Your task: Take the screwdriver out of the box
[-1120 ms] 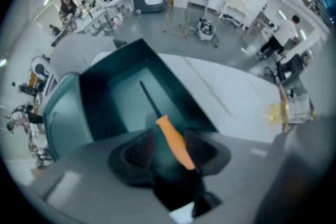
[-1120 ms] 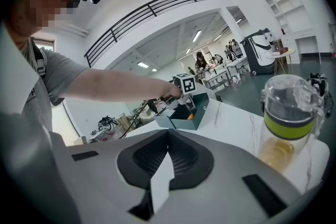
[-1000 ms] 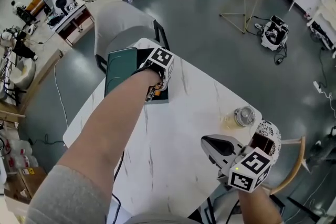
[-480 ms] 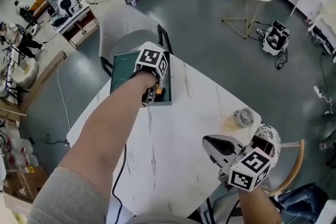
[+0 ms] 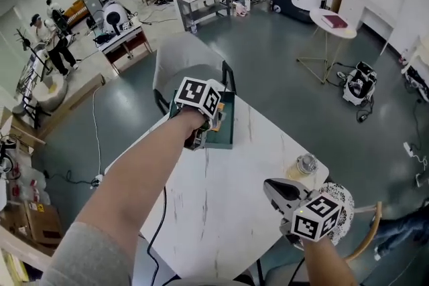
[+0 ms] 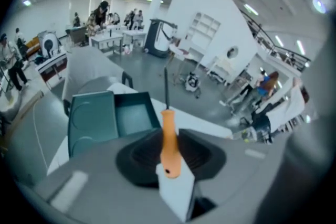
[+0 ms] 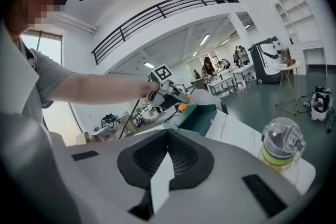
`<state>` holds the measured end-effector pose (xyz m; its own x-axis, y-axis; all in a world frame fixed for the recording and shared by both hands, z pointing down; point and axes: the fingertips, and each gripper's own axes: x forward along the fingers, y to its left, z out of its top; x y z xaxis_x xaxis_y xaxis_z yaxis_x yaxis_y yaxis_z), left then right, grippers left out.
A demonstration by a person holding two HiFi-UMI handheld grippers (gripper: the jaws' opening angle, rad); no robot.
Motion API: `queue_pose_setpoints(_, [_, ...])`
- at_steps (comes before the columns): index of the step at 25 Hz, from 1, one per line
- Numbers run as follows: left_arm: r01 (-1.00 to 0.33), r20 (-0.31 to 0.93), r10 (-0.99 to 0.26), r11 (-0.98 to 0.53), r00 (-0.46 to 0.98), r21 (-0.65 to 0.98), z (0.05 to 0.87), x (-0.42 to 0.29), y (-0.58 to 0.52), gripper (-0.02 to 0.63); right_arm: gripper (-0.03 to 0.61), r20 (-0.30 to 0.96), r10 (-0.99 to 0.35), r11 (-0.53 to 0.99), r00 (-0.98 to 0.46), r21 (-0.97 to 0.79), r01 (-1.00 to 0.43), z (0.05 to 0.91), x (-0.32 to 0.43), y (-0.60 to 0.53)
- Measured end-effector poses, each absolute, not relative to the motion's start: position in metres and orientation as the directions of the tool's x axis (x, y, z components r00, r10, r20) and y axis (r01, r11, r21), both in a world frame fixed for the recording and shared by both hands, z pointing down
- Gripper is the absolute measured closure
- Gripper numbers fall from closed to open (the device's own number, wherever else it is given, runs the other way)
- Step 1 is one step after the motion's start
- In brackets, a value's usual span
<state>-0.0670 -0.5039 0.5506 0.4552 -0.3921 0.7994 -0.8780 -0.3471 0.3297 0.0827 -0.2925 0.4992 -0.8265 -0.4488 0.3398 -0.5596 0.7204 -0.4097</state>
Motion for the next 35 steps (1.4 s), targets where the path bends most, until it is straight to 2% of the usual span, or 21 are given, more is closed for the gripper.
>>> queue_pose_setpoints(13, [-0.897, 0.662, -0.606, -0.290, 0.441, 0.333, 0.417, -0.105, -0.414, 0.512, 0.571, 0.303, -0.404, 0.797, -0.863, -0.347, -0.495, 0.440, 0.104, -0.295])
queue_pose_setpoints(22, [-0.878, 0.544, -0.698, -0.287, 0.466, 0.384, 0.370, -0.135, -0.360, 0.512, 0.571, 0.260, -0.425, 0.808, -0.867, -0.323, -0.493, 0.405, 0.099, -0.300])
queue_pose_setpoints(35, [-0.801, 0.353, -0.732, -0.446, 0.583, 0.399, 0.337, -0.183, -0.258, 0.512, 0.571, 0.226, -0.545, 0.756, -0.808, -0.284, -0.589, 0.372, 0.046, -0.237])
